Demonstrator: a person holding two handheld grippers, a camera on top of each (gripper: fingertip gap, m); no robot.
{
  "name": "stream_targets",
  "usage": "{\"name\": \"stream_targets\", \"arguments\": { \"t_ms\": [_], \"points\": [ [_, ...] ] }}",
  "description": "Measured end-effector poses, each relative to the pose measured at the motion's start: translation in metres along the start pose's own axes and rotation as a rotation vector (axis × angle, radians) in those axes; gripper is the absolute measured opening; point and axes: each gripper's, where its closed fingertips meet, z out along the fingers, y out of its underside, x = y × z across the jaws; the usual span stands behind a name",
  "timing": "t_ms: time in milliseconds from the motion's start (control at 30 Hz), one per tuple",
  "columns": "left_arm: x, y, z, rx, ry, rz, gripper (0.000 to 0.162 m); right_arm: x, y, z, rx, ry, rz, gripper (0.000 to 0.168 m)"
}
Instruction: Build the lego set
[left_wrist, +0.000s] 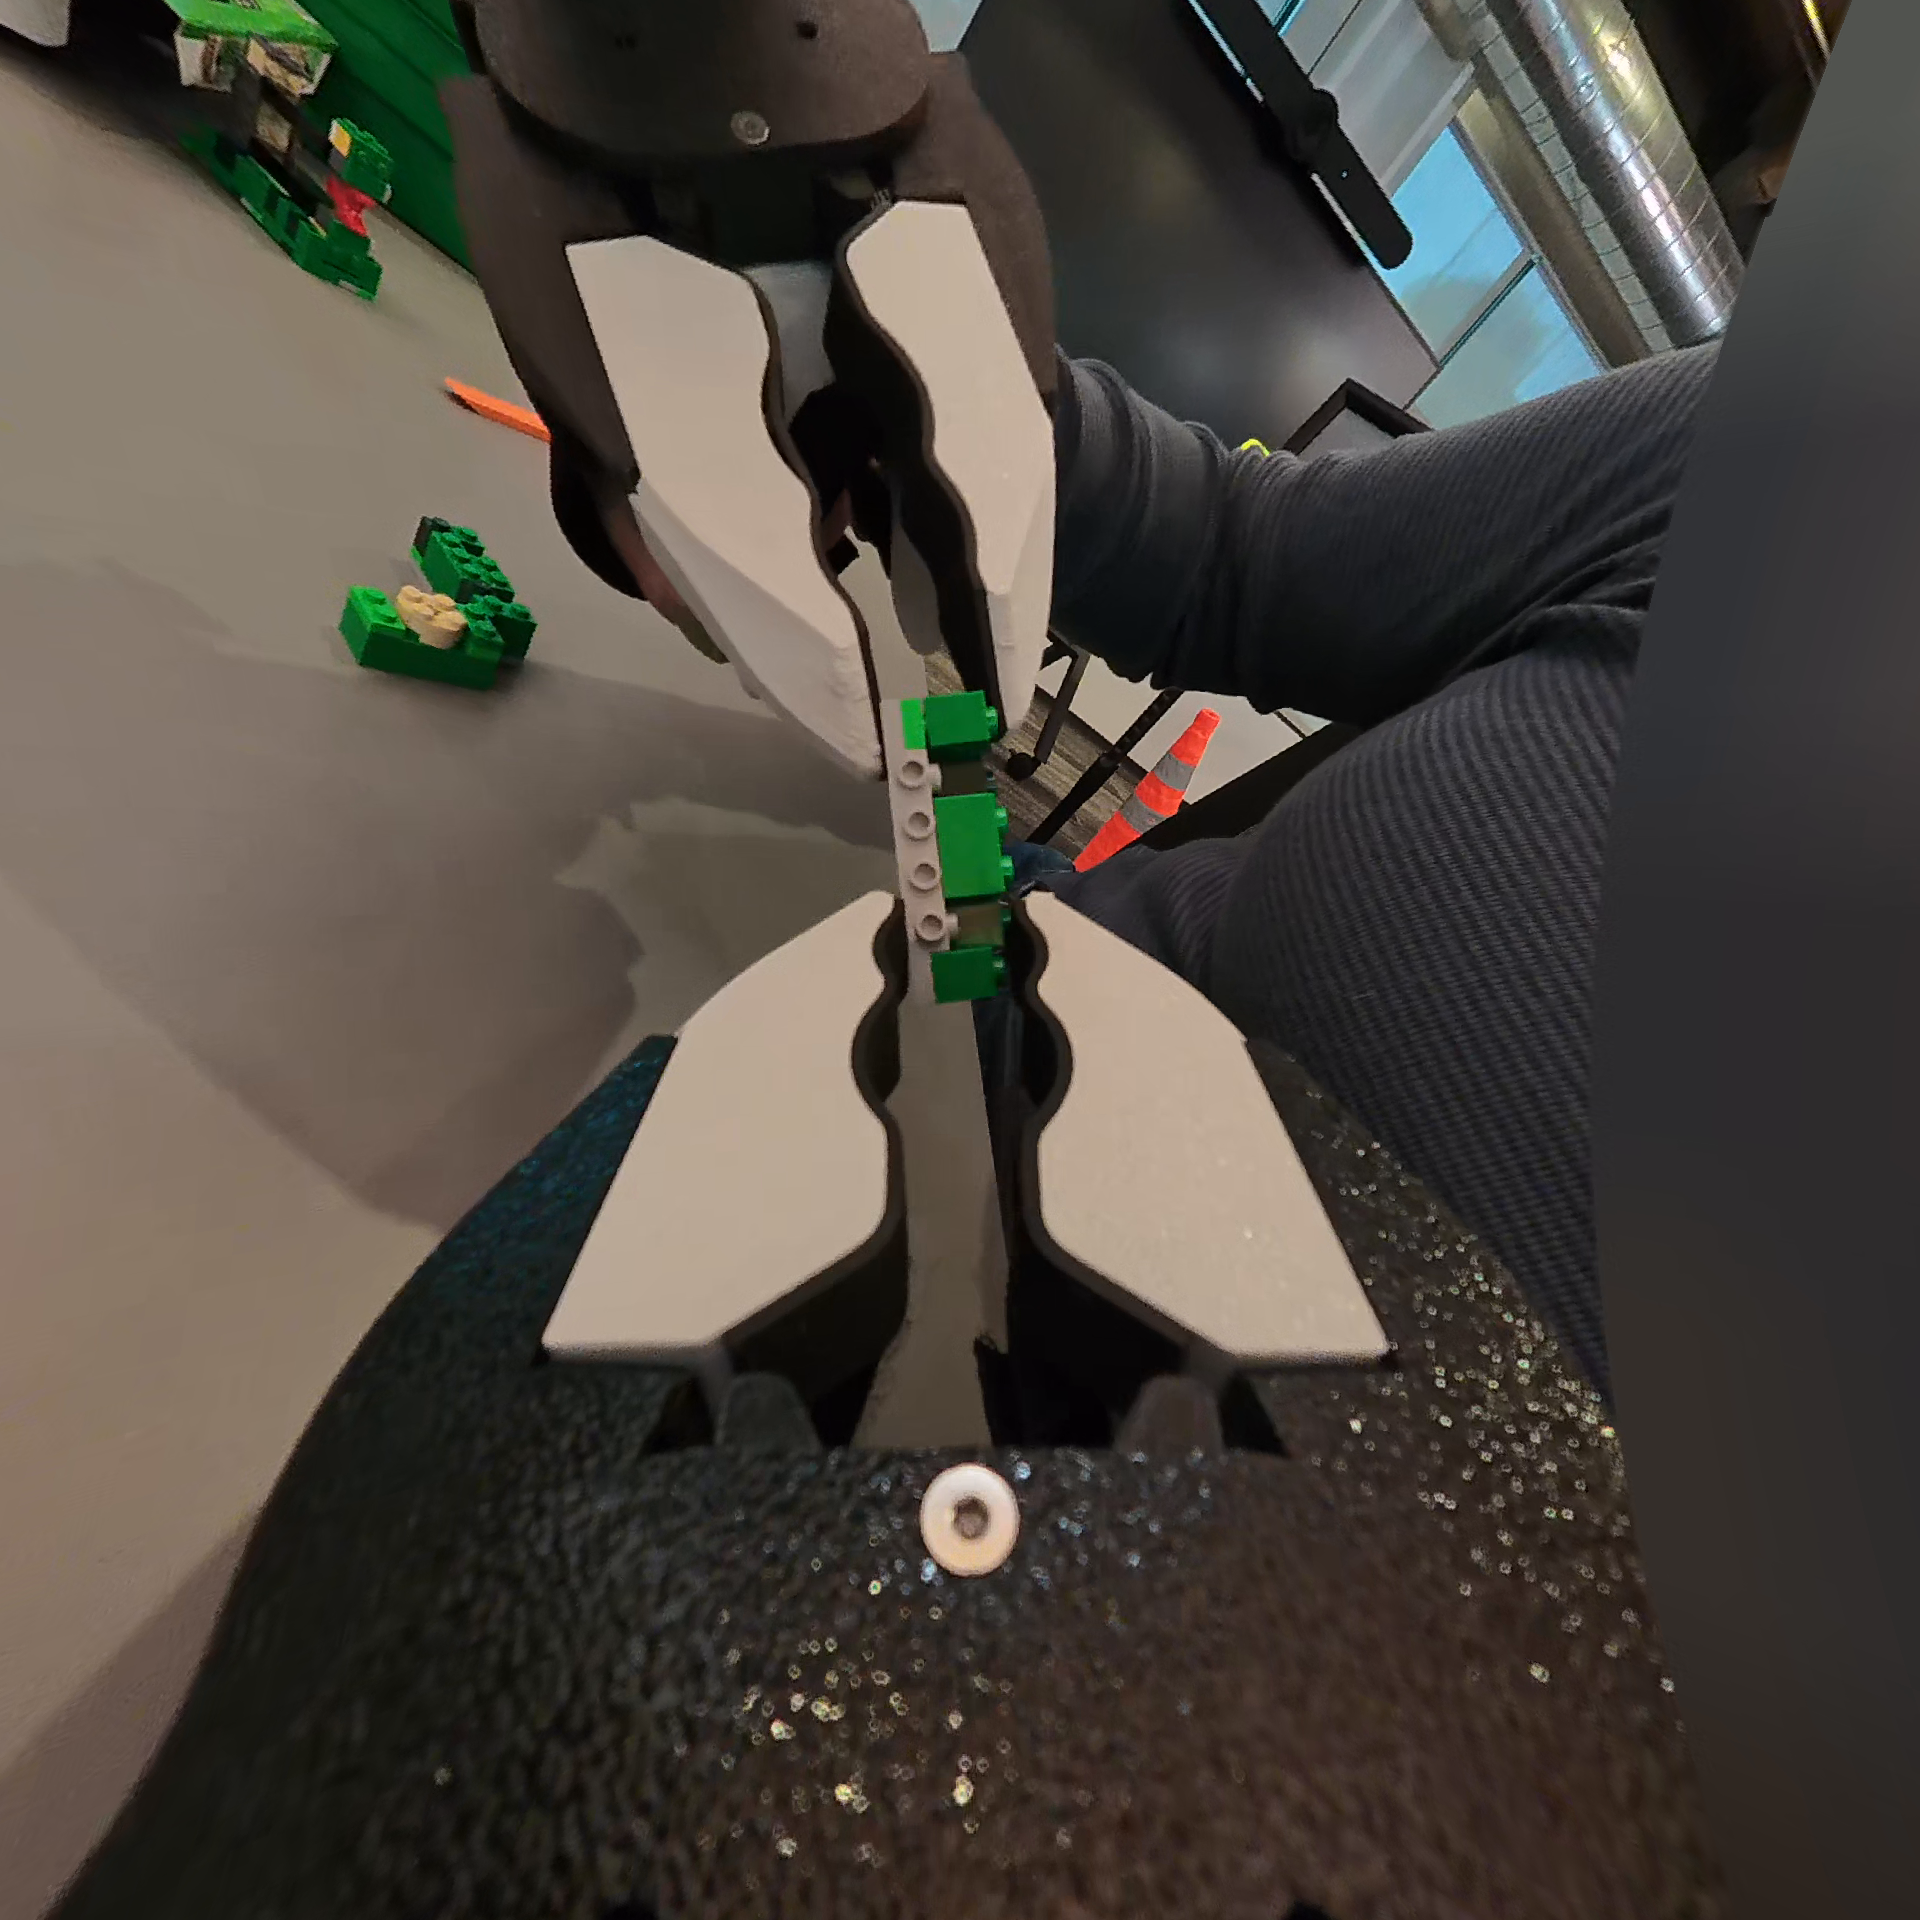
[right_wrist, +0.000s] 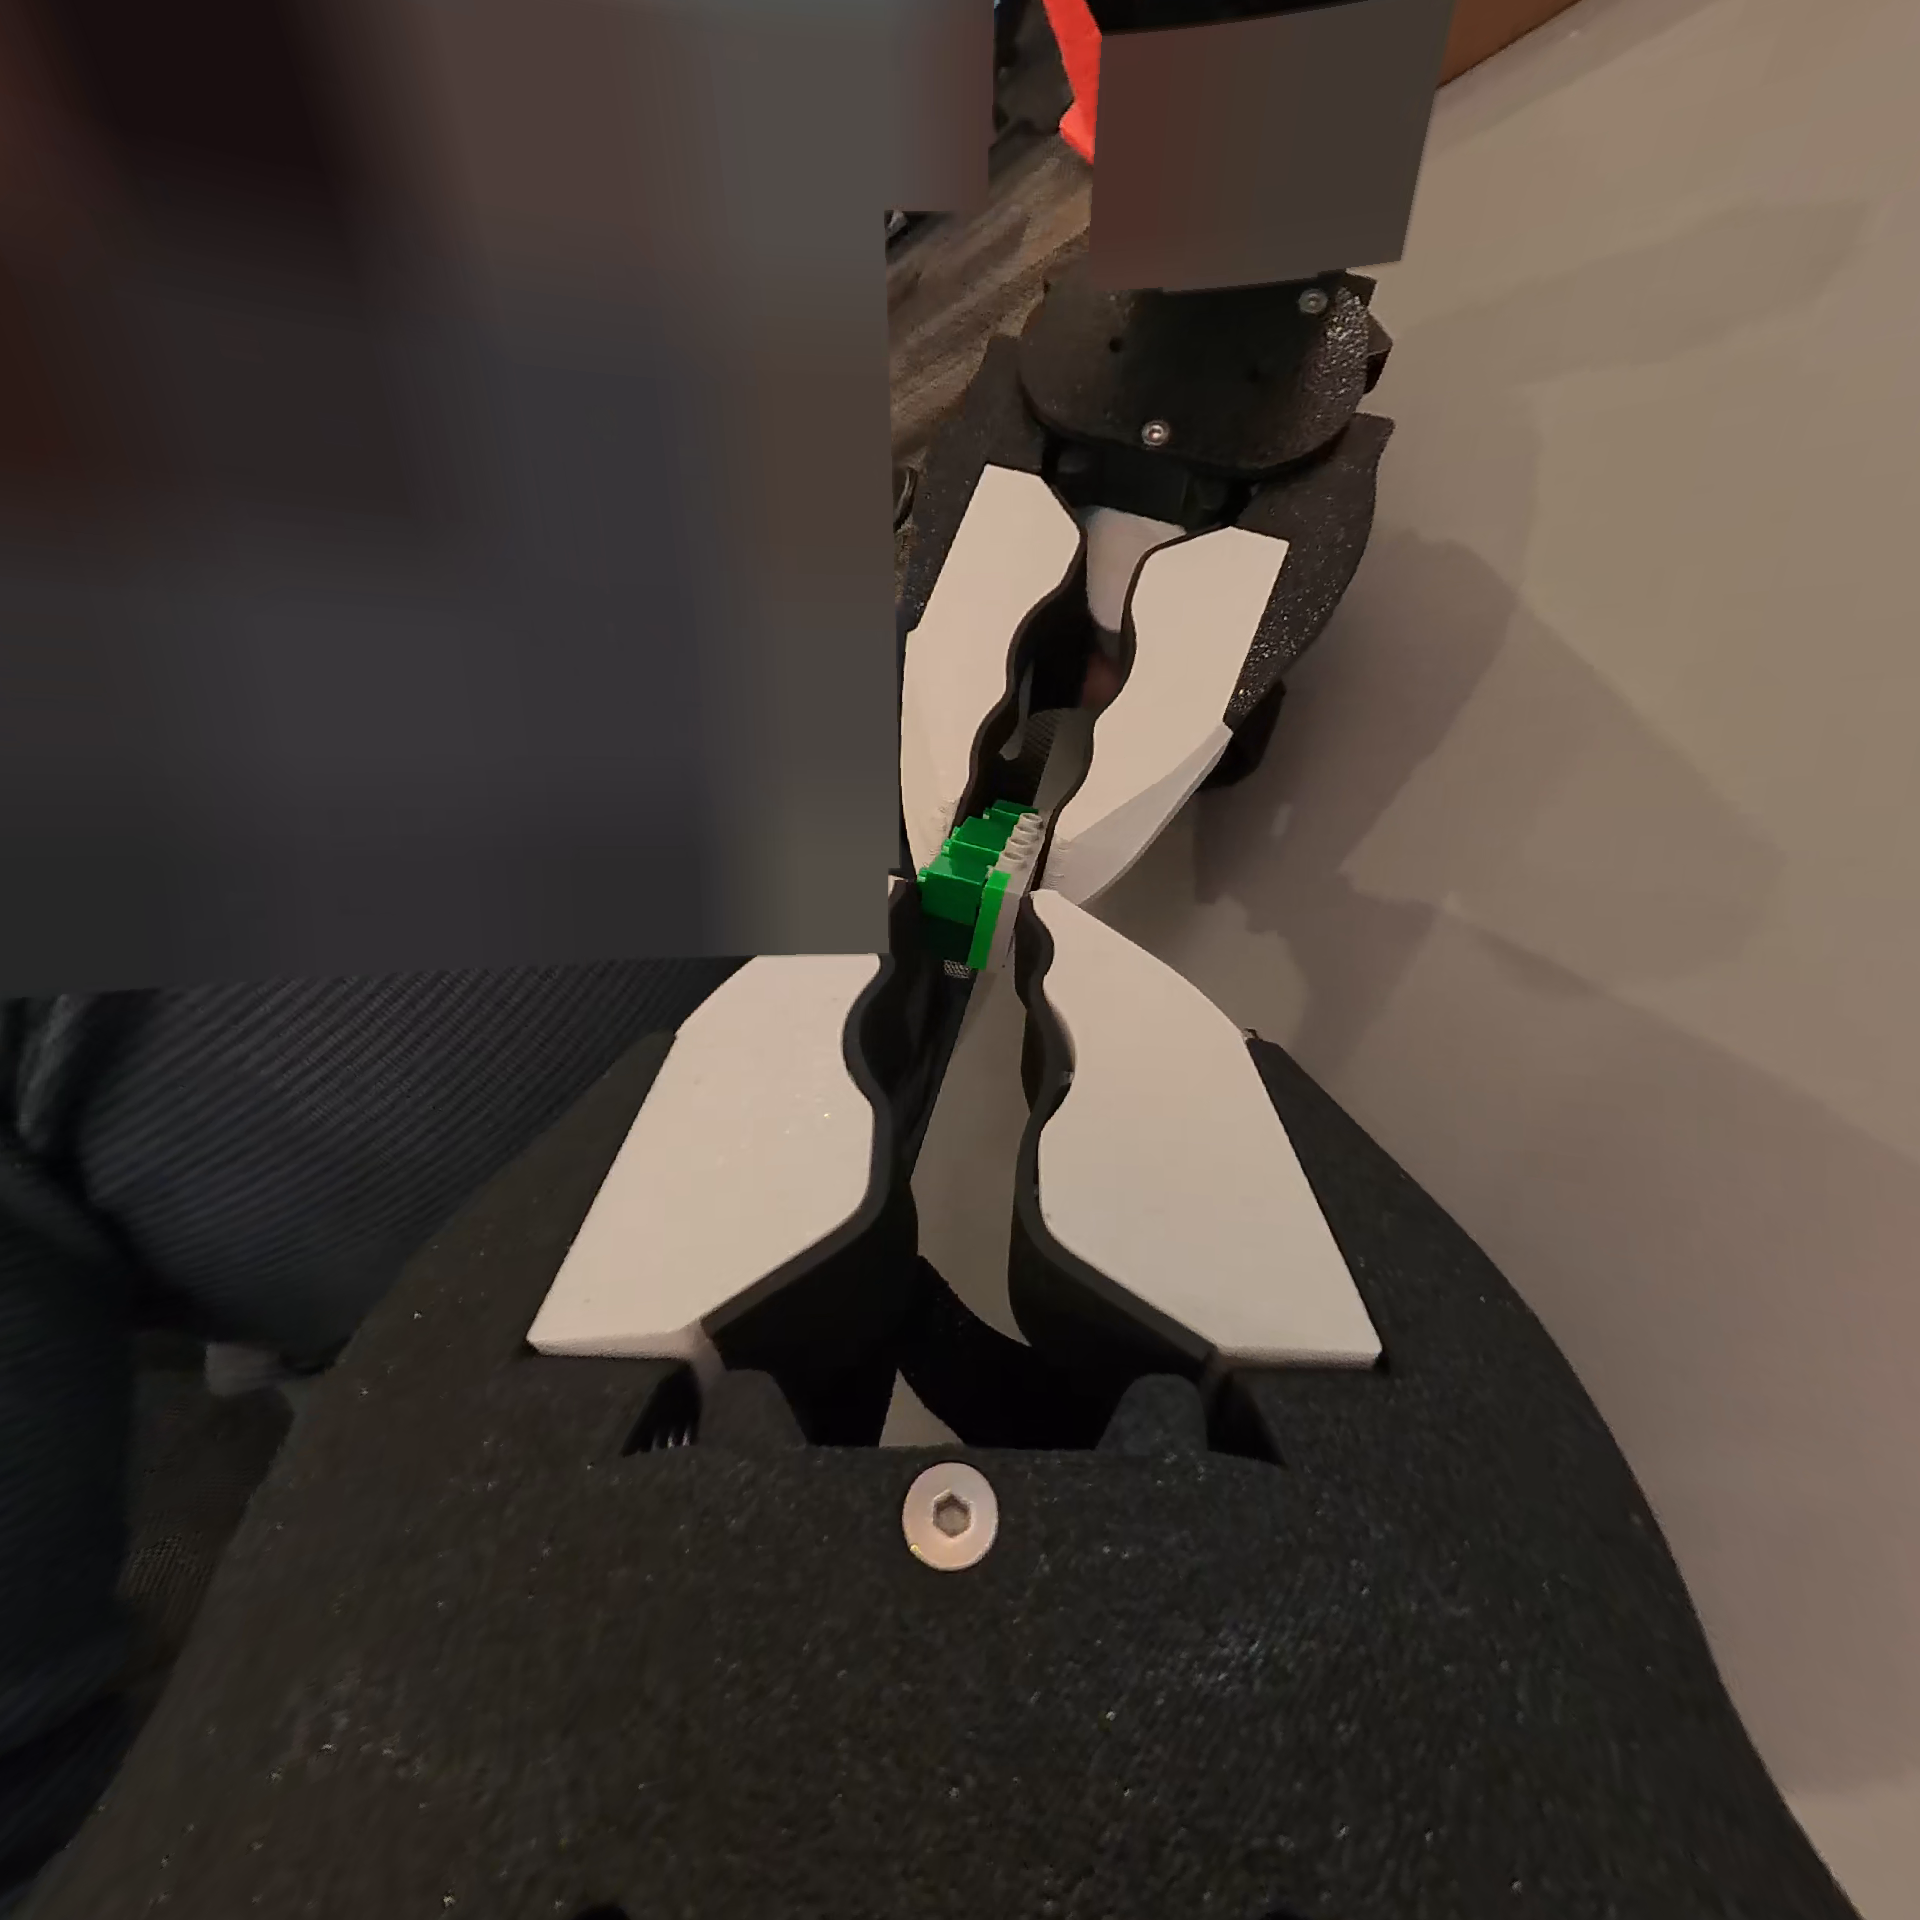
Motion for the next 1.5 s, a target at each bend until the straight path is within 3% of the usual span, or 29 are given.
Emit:
{"name": "stream_targets", "arguments": {
  "t_ms": [200, 267, 367, 600, 867, 933, 1000, 1033, 1267, 1400, 1500],
  "points": [
    [-0.006, -0.004, -0.002, 0.03, -0.031, -0.017, 0.018, 0.006, -0.004, -0.003, 0.016, 0.067, -0.045, 0.018],
    [-0.008, -0.007, -0.003, 0.05, -0.037, -0.023, 0.017, 0.004, -0.007, -0.006, 0.037, 0.07, -0.071, 0.031],
    [-0.01, -0.007, -0.003, 0.049, -0.052, -0.023, 0.018, 0.007, -0.009, -0.008, 0.036, 0.121, -0.088, 0.033],
    [-0.012, -0.01, -0.005, 0.07, -0.063, -0.018, 0.018, 0.012, -0.009, -0.004, 0.003, 0.192, -0.067, 0.02],
    [-0.015, -0.013, -0.007, 0.089, -0.084, -0.021, 0.018, 0.015, -0.012, -0.004, 0.014, 0.252, -0.1, 0.019],
    [-0.016, -0.017, -0.009, 0.12, -0.087, -0.021, 0.018, 0.018, -0.016, -0.008, 0.039, 0.312, -0.153, 0.021],
    [-0.02, -0.021, -0.012, 0.153, -0.103, -0.04, 0.018, 0.018, -0.019, -0.012, 0.031, 0.364, -0.241, 0.041],
    [-0.02, -0.022, -0.013, 0.163, -0.101, -0.046, 0.018, 0.016, -0.02, -0.012, 0.024, 0.381, -0.296, 0.043],
    [-0.011, -0.016, -0.008, 0.116, -0.034, -0.049, 0.018, 0.016, -0.017, -0.008, -0.2, 0.625, -0.743, 0.041],
    [-0.004, -0.011, -0.004, 0.086, 0.01, -0.057, 0.018, 0.017, -0.006, -0.001, -0.332, 0.621, -0.821, 0.031],
    [-0.004, -0.012, -0.004, 0.088, 0.021, -0.063, 0.018, 0.019, -0.005, -0.002, -0.341, 0.63, -0.806, 0.024]
  ]
}}
